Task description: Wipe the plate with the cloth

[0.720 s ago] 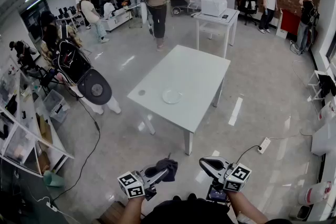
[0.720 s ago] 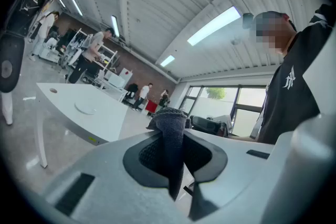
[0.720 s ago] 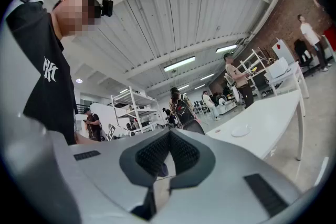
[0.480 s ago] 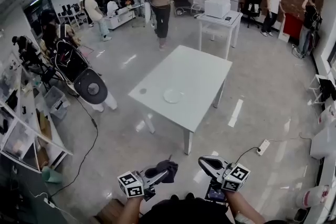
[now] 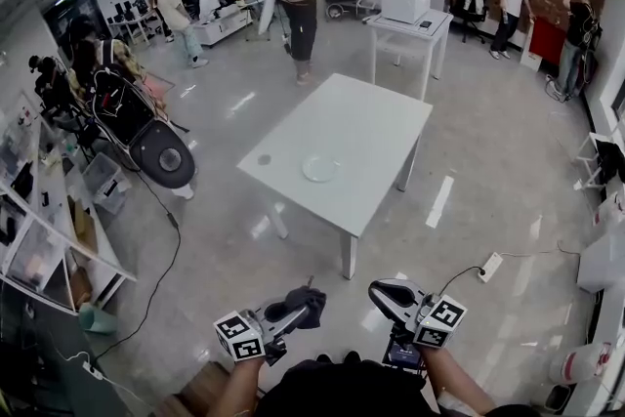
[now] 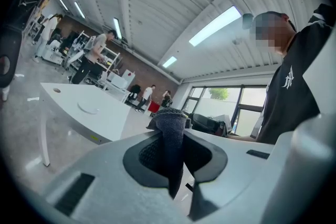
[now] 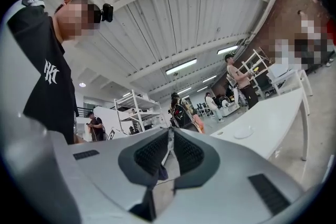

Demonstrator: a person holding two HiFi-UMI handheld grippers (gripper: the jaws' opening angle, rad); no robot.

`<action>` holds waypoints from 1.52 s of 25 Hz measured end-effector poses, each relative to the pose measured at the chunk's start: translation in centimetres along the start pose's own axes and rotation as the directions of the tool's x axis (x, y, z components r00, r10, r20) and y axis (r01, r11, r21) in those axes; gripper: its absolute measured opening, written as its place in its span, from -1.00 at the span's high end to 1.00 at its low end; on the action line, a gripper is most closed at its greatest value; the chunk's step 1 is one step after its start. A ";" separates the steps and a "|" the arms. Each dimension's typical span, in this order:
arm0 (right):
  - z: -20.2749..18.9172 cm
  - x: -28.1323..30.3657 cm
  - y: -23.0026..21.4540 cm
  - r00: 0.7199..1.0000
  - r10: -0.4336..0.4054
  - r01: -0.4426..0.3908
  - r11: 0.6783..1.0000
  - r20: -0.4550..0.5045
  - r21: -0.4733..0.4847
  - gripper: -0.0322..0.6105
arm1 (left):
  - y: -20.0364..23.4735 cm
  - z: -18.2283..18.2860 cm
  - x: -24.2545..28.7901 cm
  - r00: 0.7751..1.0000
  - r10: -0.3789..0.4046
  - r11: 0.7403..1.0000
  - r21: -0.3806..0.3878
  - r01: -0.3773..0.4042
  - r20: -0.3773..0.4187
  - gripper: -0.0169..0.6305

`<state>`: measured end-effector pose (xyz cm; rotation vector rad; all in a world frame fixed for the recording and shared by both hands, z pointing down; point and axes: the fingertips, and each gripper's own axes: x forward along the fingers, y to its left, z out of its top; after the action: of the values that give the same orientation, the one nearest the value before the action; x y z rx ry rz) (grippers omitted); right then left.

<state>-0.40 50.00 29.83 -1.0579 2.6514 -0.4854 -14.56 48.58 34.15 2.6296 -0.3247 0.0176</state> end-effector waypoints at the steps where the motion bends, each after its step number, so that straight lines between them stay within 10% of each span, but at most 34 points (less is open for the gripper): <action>1: -0.2 0.0 -0.3 1.000 -0.001 0.001 1.000 -0.014 -0.007 0.88 | 0.1 0.1 0.3 1.000 0.005 1.000 0.000 -0.005 0.006 0.79; 6: -1.0 -0.3 -0.8 0.999 0.009 -0.010 1.000 -0.040 -0.010 0.58 | 0.2 -0.7 1.7 1.000 0.014 1.000 0.014 -0.014 -0.003 0.79; 14: -2.3 1.4 -3.2 0.997 0.028 -0.026 0.999 -0.071 0.032 0.64 | 1.9 -1.0 3.1 1.000 0.009 1.000 -0.013 -0.009 -0.004 0.79; 38: 2.6 18.1 -21.2 0.986 -0.018 0.016 1.000 -0.169 -0.014 0.65 | 24.0 8.2 11.6 0.999 -0.028 0.999 -0.029 0.027 -0.041 0.79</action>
<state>0.81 22.36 33.92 -1.0891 2.7968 -0.5873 -9.25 21.67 38.96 2.6010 -0.2726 0.0584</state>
